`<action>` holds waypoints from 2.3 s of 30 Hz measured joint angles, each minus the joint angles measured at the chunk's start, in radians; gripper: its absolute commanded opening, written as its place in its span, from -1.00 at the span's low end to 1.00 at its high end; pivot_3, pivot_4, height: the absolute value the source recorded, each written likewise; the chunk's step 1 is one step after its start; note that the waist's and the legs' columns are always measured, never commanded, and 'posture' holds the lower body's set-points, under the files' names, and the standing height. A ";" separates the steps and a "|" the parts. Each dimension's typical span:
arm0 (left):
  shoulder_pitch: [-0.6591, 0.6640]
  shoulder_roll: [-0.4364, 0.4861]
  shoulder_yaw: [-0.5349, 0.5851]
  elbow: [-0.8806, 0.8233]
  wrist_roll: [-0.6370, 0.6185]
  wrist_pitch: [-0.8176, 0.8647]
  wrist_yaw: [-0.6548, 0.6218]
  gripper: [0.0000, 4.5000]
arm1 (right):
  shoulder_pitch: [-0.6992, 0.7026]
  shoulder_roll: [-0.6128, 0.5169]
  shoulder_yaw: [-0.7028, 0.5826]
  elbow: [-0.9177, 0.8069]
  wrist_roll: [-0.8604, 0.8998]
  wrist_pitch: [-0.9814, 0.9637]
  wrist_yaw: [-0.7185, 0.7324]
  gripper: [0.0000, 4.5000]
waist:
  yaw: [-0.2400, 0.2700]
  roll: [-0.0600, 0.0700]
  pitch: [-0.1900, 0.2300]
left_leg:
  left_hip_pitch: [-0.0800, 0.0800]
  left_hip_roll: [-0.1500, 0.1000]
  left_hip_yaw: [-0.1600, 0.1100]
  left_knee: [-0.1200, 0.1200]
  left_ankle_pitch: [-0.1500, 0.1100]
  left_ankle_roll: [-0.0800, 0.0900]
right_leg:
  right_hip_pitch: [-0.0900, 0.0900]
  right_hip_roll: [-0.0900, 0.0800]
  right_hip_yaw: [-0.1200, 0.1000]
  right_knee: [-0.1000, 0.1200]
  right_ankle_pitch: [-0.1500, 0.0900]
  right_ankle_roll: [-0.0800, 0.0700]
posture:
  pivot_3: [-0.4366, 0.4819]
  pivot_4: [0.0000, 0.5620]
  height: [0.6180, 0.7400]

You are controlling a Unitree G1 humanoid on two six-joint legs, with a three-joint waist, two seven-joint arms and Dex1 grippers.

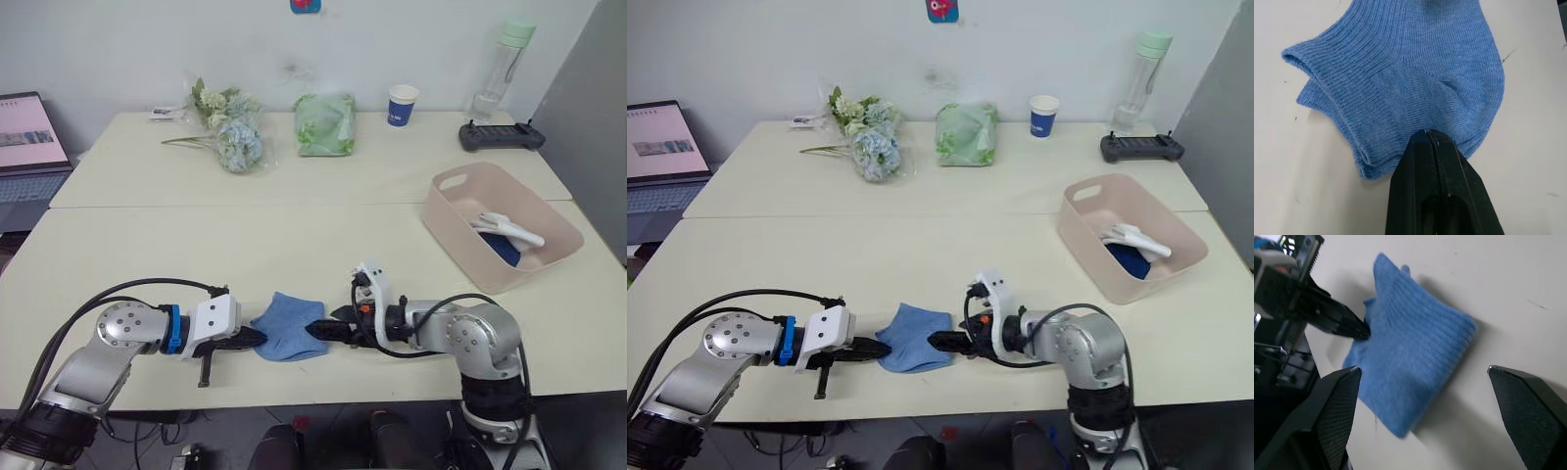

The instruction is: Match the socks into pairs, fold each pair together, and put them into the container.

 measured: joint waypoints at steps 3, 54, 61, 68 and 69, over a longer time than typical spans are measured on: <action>-0.001 0.000 0.000 -0.001 0.003 0.002 0.000 -1.00 | -0.019 0.058 -0.001 0.051 0.000 -0.003 -0.025 0.99 | -0.006 0.001 0.000 | 0.000 0.000 0.000 0.000 0.000 0.000 | 0.000 0.000 0.000 0.000 0.000 0.000 | -0.05 -0.47 1.00; -0.693 -0.442 -0.003 -0.163 -0.328 0.729 0.275 0.96 | 0.025 -1.034 0.010 0.133 -0.679 -1.138 -0.143 -1.00 | 0.014 -0.003 0.008 | -0.006 -0.004 0.008 0.002 0.003 -0.005 | -0.004 0.000 0.003 -0.002 -0.001 0.003 | -0.05 -0.47 1.00; -0.704 -0.434 -0.006 -0.168 -0.356 0.744 0.258 0.96 | 0.009 -1.022 0.067 0.278 -0.742 -1.235 0.011 -1.00 | 0.016 -0.004 0.008 | -0.006 -0.004 0.007 0.003 0.003 -0.005 | -0.004 0.000 0.003 -0.001 -0.001 0.003 | -0.05 -0.47 1.00; -0.704 -0.435 -0.010 -0.170 -0.362 0.746 0.267 1.00 | -0.005 -0.997 0.062 0.226 -0.702 -1.119 0.179 -0.16 | 0.018 -0.003 0.008 | -0.006 -0.004 0.005 0.003 0.003 -0.005 | -0.003 -0.001 0.003 -0.002 -0.001 0.003 | -0.05 -0.47 1.00; -0.704 -0.435 -0.011 -0.170 -0.362 0.746 0.268 1.00 | -0.005 -0.997 0.055 0.207 -0.684 -1.095 0.204 -0.04 | 0.018 -0.003 0.008 | -0.006 -0.004 0.005 0.003 0.003 -0.005 | -0.003 -0.001 0.003 -0.001 -0.001 0.003 | -0.05 -0.47 1.00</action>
